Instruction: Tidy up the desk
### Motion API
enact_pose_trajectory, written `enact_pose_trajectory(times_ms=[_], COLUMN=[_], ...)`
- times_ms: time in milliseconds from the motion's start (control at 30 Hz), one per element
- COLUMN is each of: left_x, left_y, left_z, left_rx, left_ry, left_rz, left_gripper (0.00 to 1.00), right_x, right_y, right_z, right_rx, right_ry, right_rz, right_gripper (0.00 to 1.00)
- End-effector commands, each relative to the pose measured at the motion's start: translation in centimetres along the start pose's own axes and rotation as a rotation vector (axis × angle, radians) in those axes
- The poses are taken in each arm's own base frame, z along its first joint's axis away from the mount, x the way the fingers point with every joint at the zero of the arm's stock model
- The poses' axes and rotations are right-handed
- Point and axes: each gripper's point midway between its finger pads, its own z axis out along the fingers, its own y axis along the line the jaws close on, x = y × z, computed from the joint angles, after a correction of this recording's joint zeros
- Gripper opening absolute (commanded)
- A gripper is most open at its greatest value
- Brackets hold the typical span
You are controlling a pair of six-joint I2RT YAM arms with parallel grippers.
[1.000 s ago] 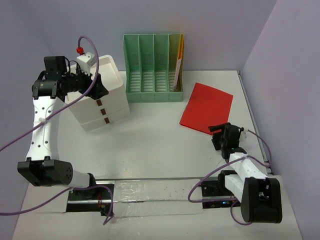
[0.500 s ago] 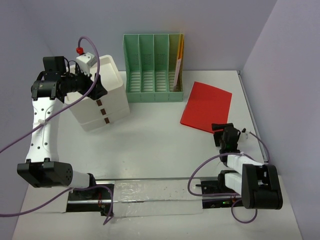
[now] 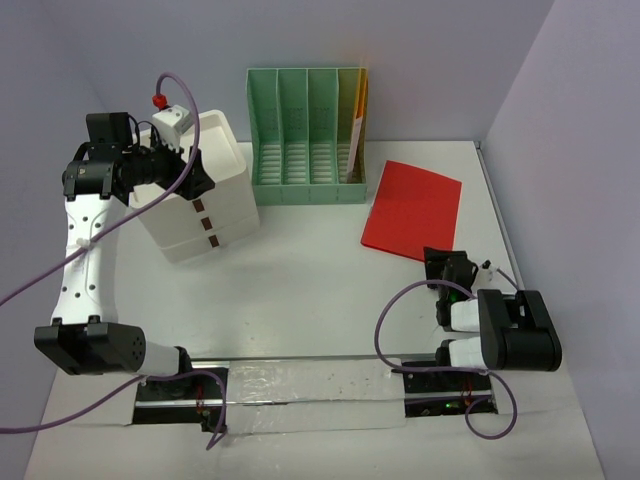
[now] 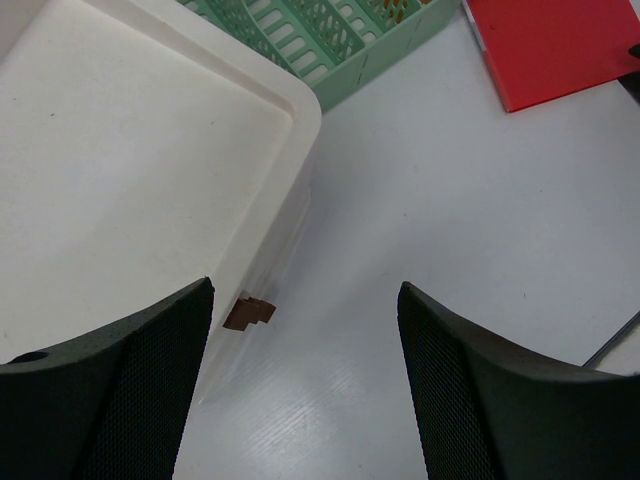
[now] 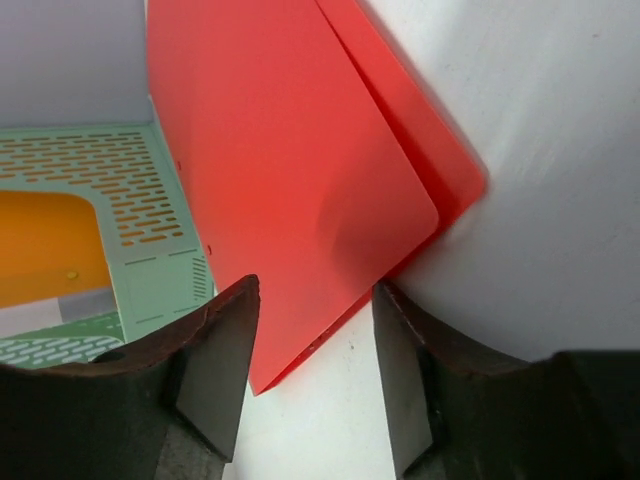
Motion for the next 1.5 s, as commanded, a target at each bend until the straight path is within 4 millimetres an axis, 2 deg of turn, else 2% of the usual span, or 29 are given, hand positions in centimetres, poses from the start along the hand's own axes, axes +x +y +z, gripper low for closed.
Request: enact_pose_trajectory(times_ms=[0, 300, 533, 633, 667, 700, 733, 767, 833, 933, 1133, 1233, 1333, 1467], left_x=[-0.9, -0.9, -0.4, 0.2, 0.4, 0.6, 0.8, 1.3, 1.4, 2.3, 6.2, 7.2, 7.5, 7.7], left_y=[-0.1, 0.0, -0.4, -4.1, -6.7, -8.4, -9.3, -10.0, -12.7, -15.8, -24.4, -25.8, -26.6, -29.1], left_z=[-0.3, 0.1, 0.8, 3.3, 4.5, 5.4, 6.0, 6.8, 8.5, 11.1, 17.9, 21.5, 24.6, 25.8], left_rx=[0.0, 0.01, 0.025, 0.081, 0.127, 0.152, 0.163, 0.17, 0.216, 0.258, 0.407, 0.419, 0.431, 0.53], left_ry=[-0.028, -0.024, -0.005, 0.043, 0.068, 0.085, 0.095, 0.112, 0.109, 0.126, 0.121, 0.093, 0.071, 0.044], left_rz=[0.014, 0.001, 0.002, 0.093, 0.17, 0.22, 0.248, 0.27, 0.343, 0.439, 0.777, 0.9, 0.894, 0.812], left_gripper=[0.81, 0.81, 0.77, 0.77, 0.77, 0.77, 0.77, 0.77, 0.77, 0.76, 0.77, 0.77, 0.77, 0.77], right_x=[-0.8, -0.6, -0.2, -0.7, -1.1, -1.3, -1.6, -2.3, -2.8, -2.4, -1.6, -1.8, -2.4, -2.4], right_y=[0.7, 1.9, 4.0, 6.0, 6.4, 6.0, 5.9, 6.7, 7.0, 7.2, 8.2, 8.8, 9.0, 8.5], right_z=[0.2, 0.3, -0.3, -1.0, -1.3, -1.4, -1.7, -2.2, -2.7, -2.8, -2.8, -3.0, -3.5, -3.7], right_rx=[-0.043, -0.092, -0.156, -0.184, -0.181, -0.151, -0.138, -0.159, -0.165, -0.16, -0.173, -0.189, -0.21, -0.213], right_ry=[-0.043, -0.029, 0.014, 0.006, -0.008, -0.015, -0.028, -0.058, -0.079, -0.049, 0.018, 0.023, 0.014, 0.023], right_rz=[0.025, -0.001, 0.001, -0.026, -0.042, -0.056, -0.066, -0.07, -0.074, -0.082, -0.082, -0.087, -0.092, -0.118], right_gripper=[0.5, 0.01, 0.0, 0.0, 0.0, 0.0, 0.0, 0.0, 0.0, 0.0, 0.0, 0.0, 0.0, 0.0])
